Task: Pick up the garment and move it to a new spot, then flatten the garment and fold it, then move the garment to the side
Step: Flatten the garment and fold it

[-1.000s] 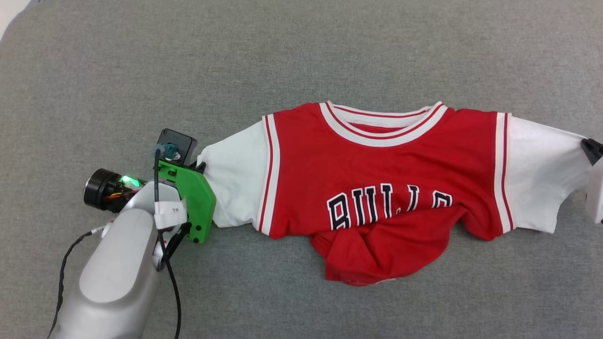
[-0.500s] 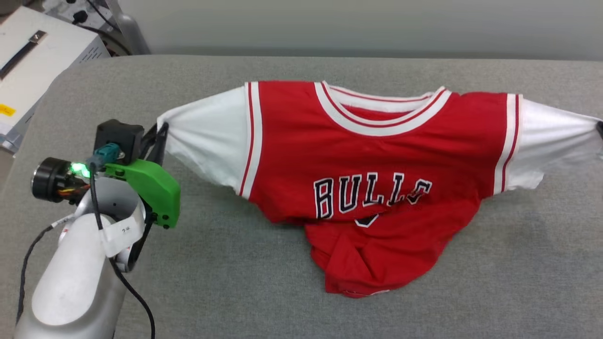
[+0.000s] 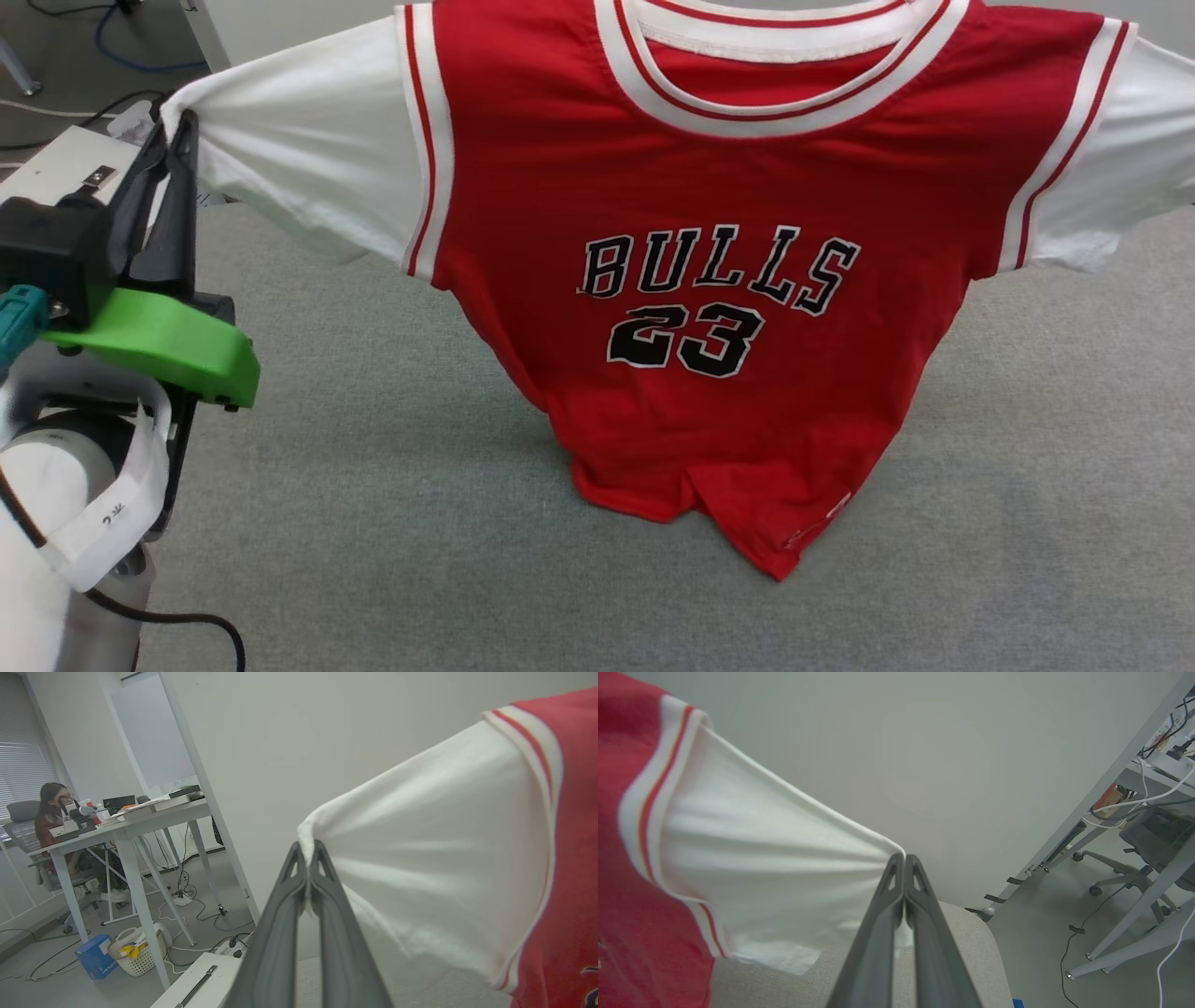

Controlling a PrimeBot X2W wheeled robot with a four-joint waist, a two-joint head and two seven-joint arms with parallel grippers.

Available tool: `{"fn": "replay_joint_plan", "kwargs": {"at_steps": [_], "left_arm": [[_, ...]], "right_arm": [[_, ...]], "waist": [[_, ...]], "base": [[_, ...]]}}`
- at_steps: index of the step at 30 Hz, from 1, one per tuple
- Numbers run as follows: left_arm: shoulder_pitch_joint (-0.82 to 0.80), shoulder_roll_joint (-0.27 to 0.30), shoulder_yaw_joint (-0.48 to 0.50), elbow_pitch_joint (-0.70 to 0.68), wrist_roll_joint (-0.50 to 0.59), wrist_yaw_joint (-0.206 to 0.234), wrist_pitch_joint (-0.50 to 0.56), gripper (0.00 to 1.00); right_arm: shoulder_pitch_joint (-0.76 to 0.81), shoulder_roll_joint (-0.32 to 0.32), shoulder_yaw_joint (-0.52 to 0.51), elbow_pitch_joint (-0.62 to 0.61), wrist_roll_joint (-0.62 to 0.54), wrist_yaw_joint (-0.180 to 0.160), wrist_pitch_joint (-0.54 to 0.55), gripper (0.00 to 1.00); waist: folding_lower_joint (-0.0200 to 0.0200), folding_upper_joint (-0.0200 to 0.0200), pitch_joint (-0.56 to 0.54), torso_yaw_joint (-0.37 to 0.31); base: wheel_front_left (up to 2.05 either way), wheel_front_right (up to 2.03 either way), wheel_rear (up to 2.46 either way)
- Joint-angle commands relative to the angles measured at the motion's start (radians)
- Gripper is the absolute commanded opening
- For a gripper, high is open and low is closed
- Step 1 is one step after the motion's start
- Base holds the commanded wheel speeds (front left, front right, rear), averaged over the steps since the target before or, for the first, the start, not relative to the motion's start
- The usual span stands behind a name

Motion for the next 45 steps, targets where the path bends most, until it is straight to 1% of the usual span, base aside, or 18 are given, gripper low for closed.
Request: {"fn": "replay_joint_plan", "kwargs": {"at_steps": [1,7,10,13,17,20,22,28,33,37,42,45], "left_arm": [[0.023,0.016,0.02,-0.02,0.01,0.014,0.0,0.0],[0.025,0.047,0.077,-0.102,-0.01,0.027,0.007,0.0],[0.003,0.07,0.105,-0.125,-0.019,0.025,0.016,0.0],[-0.034,0.097,0.125,-0.128,-0.029,0.014,0.027,0.0],[-0.117,0.14,0.139,-0.111,-0.044,-0.017,0.042,0.0],[-0.2,0.162,0.14,-0.074,-0.077,-0.051,0.053,0.0],[-0.265,0.186,0.142,-0.047,-0.085,-0.072,0.06,0.0],[-0.499,0.224,0.097,0.053,-0.103,-0.138,0.071,0.0],[-0.723,0.228,0.029,0.171,-0.09,-0.17,0.054,0.0],[-0.909,0.216,-0.033,0.295,-0.068,-0.184,0.026,0.0],[-1.128,0.17,-0.085,0.479,-0.055,-0.191,-0.031,0.0],[-1.218,0.144,-0.102,0.571,-0.043,-0.192,-0.082,0.0]], "right_arm": [[-0.023,-0.009,0.0,-0.003,0.007,-0.001,-0.009,0.0],[-0.079,-0.032,0.013,-0.007,0.013,-0.001,-0.026,0.0],[-0.124,-0.044,0.023,-0.011,0.018,-0.001,-0.033,0.0],[-0.179,-0.055,0.037,-0.006,0.023,-0.001,-0.04,0.0],[-0.271,-0.077,0.067,0.015,0.022,-0.001,-0.054,0.0],[-0.348,-0.093,0.089,0.049,0.013,-0.001,-0.081,0.0],[-0.399,-0.102,0.101,0.077,0.01,-0.001,-0.099,0.0],[-0.587,-0.124,0.138,0.185,-0.022,-0.001,-0.154,0.0],[-0.758,-0.139,0.183,0.298,-0.071,-0.001,-0.2,0.0],[-0.911,-0.126,0.204,0.405,-0.103,-0.001,-0.253,0.0],[-1.1,-0.095,0.21,0.556,-0.146,-0.001,-0.332,0.0],[-1.19,-0.085,0.23,0.64,-0.167,-0.001,-0.378,0.0]], "waist": [[0.0,0.0109,-0.011,-0.014],[0.0,0.0109,-0.006,-0.027],[0.0,0.0109,0.016,-0.035],[0.0,0.0109,0.047,-0.041],[0.0,0.0109,0.112,-0.047],[0.0,0.0109,0.171,-0.048],[0.0,0.0109,0.219,-0.047],[0.0,0.0109,0.372,-0.038],[0.0,0.0109,0.49,-0.035],[0.0,0.0109,0.57,-0.033],[0.0,0.0109,0.647,-0.025],[0.0,0.0109,0.676,-0.02]], "base": [[0.0,0.0,0.0],[0.0,0.0,0.0],[0.0,0.0,0.0],[0.0,0.0,0.0],[0.0,0.0,0.0],[0.0,0.0,0.0],[0.0,0.0,0.0],[0.0,0.0,0.0],[0.0,0.0,0.0],[0.0,0.0,0.0],[0.0,0.0,0.0],[0.0,0.0,0.0]]}}
